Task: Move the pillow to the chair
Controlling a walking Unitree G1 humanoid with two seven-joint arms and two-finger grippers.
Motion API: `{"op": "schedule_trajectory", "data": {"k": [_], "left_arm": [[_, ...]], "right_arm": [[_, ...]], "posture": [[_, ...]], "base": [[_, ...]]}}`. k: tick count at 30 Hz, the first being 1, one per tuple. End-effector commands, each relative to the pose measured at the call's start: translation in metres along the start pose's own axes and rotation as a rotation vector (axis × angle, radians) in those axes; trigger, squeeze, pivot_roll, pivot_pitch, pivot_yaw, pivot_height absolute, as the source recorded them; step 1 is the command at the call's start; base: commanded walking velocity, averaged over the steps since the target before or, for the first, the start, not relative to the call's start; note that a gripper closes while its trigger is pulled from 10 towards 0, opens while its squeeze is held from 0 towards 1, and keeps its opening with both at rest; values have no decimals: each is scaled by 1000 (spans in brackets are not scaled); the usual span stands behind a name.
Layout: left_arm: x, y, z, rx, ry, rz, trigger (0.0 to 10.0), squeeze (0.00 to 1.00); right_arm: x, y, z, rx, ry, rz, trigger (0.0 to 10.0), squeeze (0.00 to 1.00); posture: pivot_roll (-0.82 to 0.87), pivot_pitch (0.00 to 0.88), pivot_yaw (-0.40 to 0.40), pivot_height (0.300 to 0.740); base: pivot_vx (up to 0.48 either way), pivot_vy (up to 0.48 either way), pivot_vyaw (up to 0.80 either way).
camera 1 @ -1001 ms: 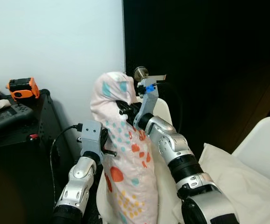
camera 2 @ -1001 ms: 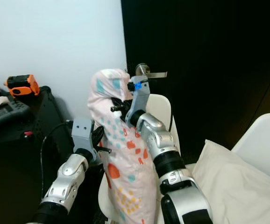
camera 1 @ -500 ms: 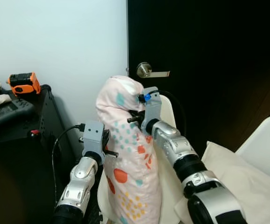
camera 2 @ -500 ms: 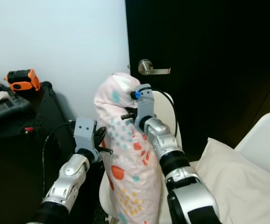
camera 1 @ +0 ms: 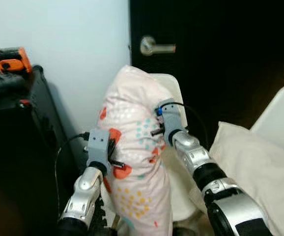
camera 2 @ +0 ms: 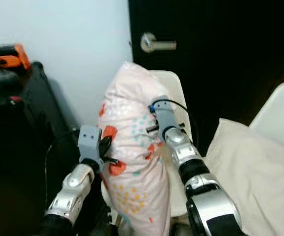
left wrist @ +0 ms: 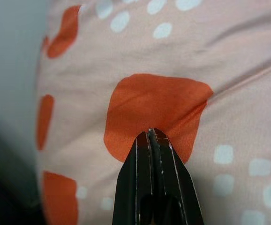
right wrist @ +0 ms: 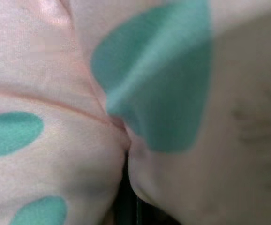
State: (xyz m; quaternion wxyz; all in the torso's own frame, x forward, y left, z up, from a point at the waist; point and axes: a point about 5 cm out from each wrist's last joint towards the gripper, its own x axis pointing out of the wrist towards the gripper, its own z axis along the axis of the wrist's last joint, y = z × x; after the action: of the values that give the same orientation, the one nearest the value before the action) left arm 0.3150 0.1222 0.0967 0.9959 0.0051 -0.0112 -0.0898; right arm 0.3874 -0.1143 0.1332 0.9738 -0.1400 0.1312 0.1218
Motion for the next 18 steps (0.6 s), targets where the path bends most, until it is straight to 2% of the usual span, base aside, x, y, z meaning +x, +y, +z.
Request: {"op": "schedule_trajectory", "data": {"k": [1,9,10,12,14,15,16,18], "left_arm": [[-1,-1,-5,12,32,-10,10000,0],[-1,0,-4,6,25,1,10000,0],[-2,0,-4,7,27,1,10000,0],[-3,-1,-5,6,27,1,10000,0],[-3,-1,-4,6,25,-1,10000,0],[-2,-1,-2,5,20,-2,10000,0],[-2,-1,-2,5,20,-2,10000,0],[-2,-1,-2,6,18,-3,10000,0]], "right_arm": [[-1,4,-15,-18,66,6,10000,0],[-1,-9,-15,-63,60,-85,10000,0],[-2,-21,-14,-100,56,-162,10000,0],[-3,-25,-13,-110,55,-185,10000,0],[-5,-37,-15,-155,72,-241,10000,0],[-7,-48,-19,-188,96,-280,10000,0],[-7,-48,-19,-188,96,-280,10000,0],[-10,-58,-22,-249,122,-316,10000,0]], "posture": [[136,0,28,570],[141,0,16,540],[142,0,17,530],[142,0,17,525],[143,0,18,515],[142,0,18,505],[142,0,18,505],[141,0,15,495]], "base": [[0,0,0],[0,0,0],[0,0,0],[0,0,0],[0,0,0],[0,0,0],[0,0,0],[0,0,0]]}}
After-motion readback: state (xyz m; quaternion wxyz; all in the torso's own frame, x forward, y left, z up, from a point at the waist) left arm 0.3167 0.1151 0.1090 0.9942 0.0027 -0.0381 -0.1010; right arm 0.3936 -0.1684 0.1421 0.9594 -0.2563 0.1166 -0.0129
